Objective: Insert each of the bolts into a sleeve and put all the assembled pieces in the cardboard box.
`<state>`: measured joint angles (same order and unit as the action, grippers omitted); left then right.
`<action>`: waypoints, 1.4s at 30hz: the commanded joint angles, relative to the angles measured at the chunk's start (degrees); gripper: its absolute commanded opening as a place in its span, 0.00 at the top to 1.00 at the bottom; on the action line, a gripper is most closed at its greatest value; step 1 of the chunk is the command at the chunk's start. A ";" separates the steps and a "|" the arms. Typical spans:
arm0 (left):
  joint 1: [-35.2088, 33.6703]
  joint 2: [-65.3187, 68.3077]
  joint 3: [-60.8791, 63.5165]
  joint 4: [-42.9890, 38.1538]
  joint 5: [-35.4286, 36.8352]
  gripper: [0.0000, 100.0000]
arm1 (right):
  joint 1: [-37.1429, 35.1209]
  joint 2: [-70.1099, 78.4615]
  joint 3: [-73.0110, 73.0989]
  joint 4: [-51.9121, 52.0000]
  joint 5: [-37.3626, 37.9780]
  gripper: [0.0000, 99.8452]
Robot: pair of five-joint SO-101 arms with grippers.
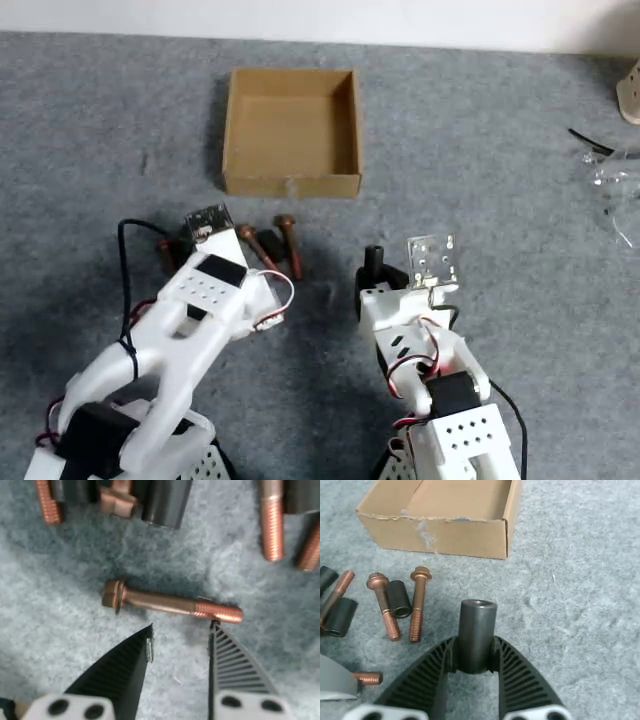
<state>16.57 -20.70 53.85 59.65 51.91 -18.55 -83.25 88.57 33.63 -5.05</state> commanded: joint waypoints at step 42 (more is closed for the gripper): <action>-5.23 -10.95 6.81 -4.57 0.44 0.82 | 0.48 -1.10 -0.66 -2.24 0.70 1.00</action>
<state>11.47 -29.67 60.35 55.78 51.91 -18.55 -83.25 88.57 33.63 -5.05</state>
